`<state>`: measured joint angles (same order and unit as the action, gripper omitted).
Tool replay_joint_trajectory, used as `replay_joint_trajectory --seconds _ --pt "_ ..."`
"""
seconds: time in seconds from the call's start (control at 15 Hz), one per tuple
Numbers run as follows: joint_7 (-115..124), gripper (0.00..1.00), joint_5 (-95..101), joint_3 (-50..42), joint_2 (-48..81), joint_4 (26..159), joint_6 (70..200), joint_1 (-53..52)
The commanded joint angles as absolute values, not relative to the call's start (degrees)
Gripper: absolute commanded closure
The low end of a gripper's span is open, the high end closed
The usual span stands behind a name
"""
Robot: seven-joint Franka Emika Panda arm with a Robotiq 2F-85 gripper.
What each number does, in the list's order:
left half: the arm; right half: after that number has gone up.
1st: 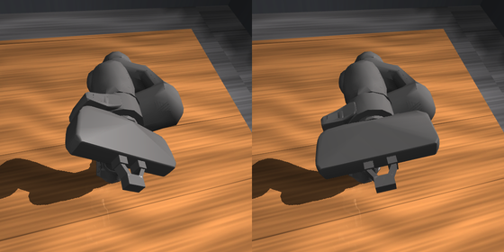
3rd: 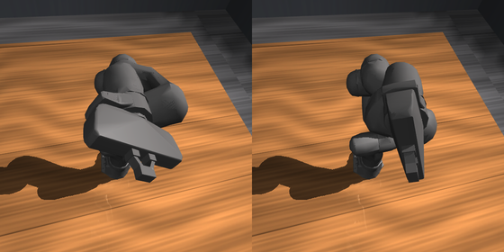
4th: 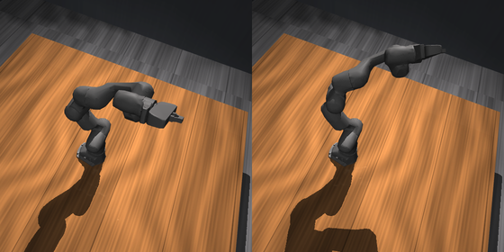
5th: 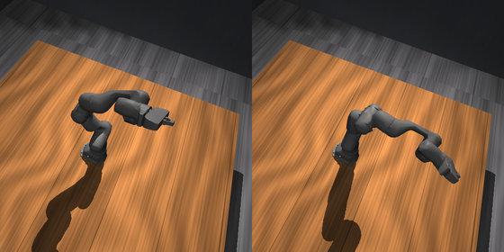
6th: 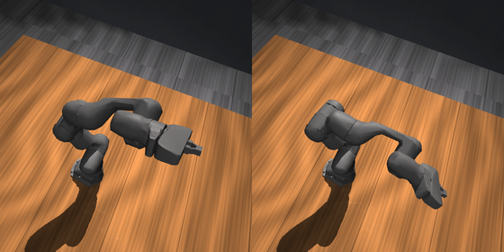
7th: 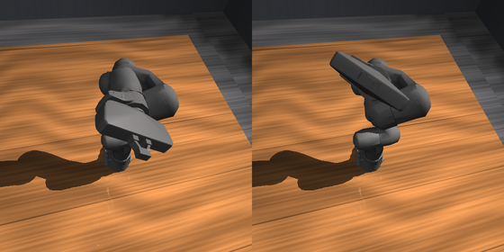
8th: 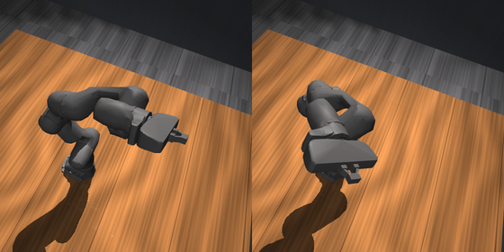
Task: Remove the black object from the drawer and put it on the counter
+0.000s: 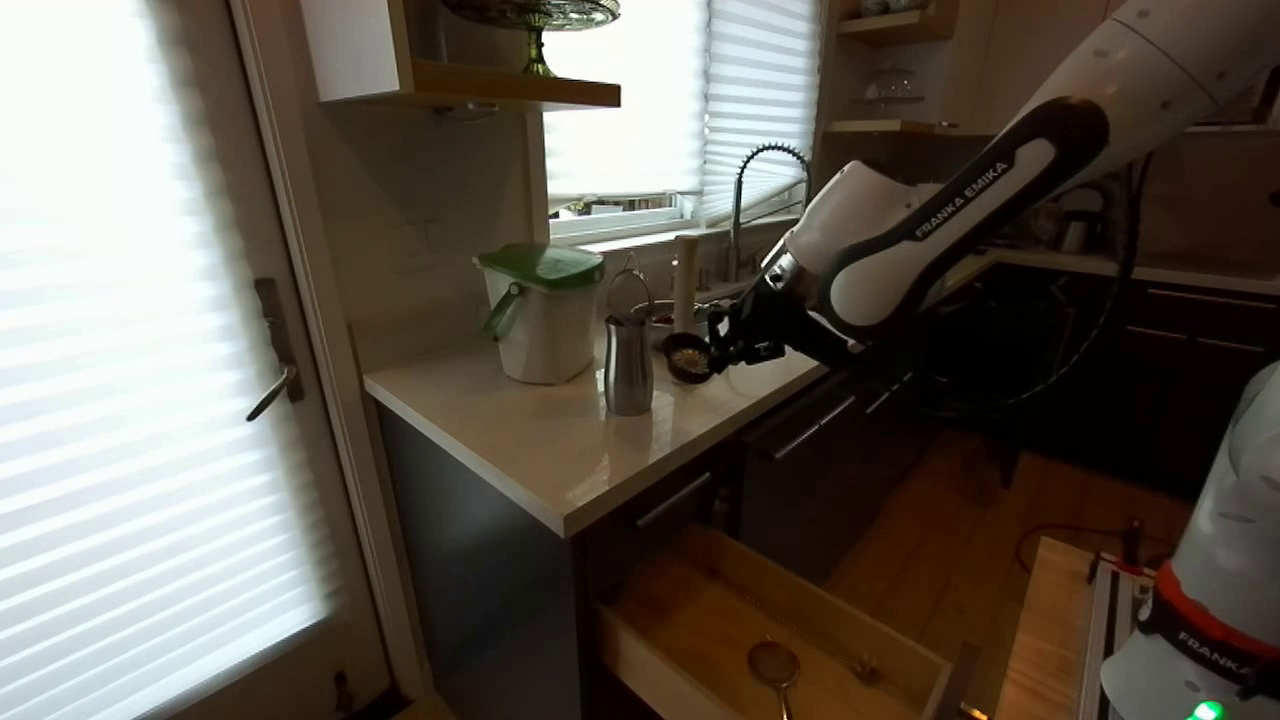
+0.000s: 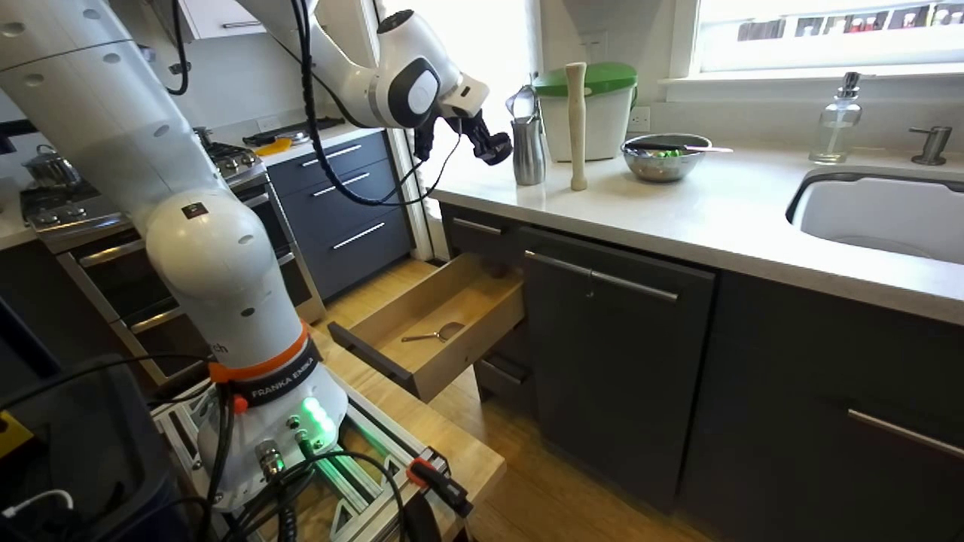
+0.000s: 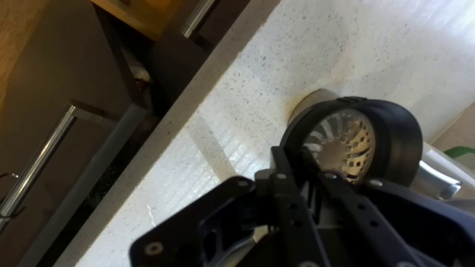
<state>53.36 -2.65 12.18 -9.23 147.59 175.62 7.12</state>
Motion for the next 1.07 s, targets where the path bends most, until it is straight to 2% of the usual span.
replay_joint_trajectory --seconds 0.0,0.27,0.67,0.73,0.93,1.0 --pt "45.98 0.97 -13.77 8.10 -5.65 146.90 176.23 -2.37" --pt "34.52 0.97 -27.97 6.78 -5.16 142.43 164.99 -9.19" --pt "38.74 0.97 -24.76 5.73 -3.52 135.49 155.38 -5.29" --pt "37.43 0.89 -25.32 6.39 -4.91 137.70 158.04 -6.03" --pt "37.46 0.89 -25.28 5.69 -4.16 136.16 156.65 -5.23" --pt "37.48 0.97 -25.28 5.70 -3.98 136.15 156.65 -5.25"
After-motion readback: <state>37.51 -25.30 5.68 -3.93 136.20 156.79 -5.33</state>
